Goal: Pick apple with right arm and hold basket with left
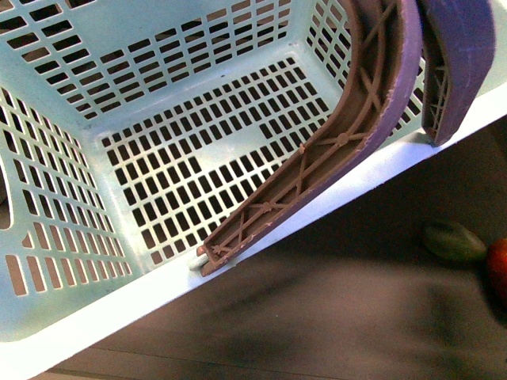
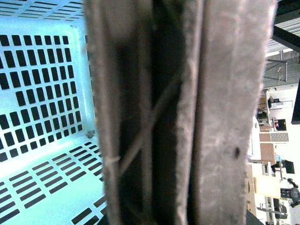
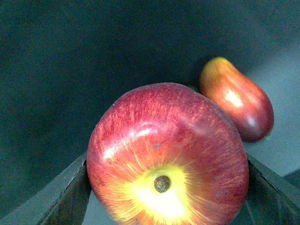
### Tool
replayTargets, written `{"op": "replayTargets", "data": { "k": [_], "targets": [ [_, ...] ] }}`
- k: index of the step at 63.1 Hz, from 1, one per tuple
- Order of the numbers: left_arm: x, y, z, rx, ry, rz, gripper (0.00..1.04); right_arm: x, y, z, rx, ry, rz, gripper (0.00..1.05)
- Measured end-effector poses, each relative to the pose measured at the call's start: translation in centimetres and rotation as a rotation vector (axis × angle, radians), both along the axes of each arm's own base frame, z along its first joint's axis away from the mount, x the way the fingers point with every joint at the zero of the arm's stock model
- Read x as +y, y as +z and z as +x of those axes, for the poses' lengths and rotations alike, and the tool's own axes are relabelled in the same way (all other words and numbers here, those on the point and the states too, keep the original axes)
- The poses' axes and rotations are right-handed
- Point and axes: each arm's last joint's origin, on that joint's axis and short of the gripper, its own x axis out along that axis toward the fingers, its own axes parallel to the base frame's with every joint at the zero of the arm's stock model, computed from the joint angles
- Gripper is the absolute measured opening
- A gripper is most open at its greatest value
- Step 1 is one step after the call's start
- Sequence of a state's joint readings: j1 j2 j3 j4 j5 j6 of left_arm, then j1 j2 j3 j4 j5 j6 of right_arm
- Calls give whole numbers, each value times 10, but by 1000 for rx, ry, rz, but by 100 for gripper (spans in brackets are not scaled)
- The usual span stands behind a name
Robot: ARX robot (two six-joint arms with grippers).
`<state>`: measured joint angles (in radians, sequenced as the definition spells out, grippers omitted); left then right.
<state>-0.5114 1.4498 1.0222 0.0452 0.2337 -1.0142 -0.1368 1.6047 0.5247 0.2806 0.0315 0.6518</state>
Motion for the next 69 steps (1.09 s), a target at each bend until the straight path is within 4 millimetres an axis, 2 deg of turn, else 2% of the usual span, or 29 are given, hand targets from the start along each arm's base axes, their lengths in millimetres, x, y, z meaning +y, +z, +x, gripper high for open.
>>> {"op": "replayTargets", "data": {
  "k": [7,8,13,14,17,18,21,22,26,33,39,55,69],
  "targets": [
    [0,0,0,0,0,0,15,9,34,-3,-90,11,-20,79],
    [0,0,0,0,0,0,15,13,45,-4,-120,18,-28,79],
    [0,0,0,0,0,0,15,20,65,-7,-180,34,-42,79],
    [0,0,0,0,0,0,15,24,76,-8,-213,40,-51,79],
    [0,0,0,0,0,0,15,28,86,-10,-246,46,-62,79],
    [0,0,0,0,0,0,15,33,97,-11,-280,50,-71,79],
    [0,0,0,0,0,0,15,37,107,-13,-313,56,-79,79],
    [0,0,0,0,0,0,15,42,116,-15,-345,63,-84,79],
    [0,0,0,0,0,0,15,48,128,-17,-389,73,-92,79],
    [0,0,0,0,1,1,15,71,149,-21,-459,123,-114,79],
    [0,0,0,0,0,0,15,92,155,-24,-476,188,-121,79],
    [0,0,0,0,1,0,15,143,149,-29,-484,356,-104,79],
    [0,0,0,0,1,0,15,160,137,-25,-451,414,-101,79]
  ]
}}
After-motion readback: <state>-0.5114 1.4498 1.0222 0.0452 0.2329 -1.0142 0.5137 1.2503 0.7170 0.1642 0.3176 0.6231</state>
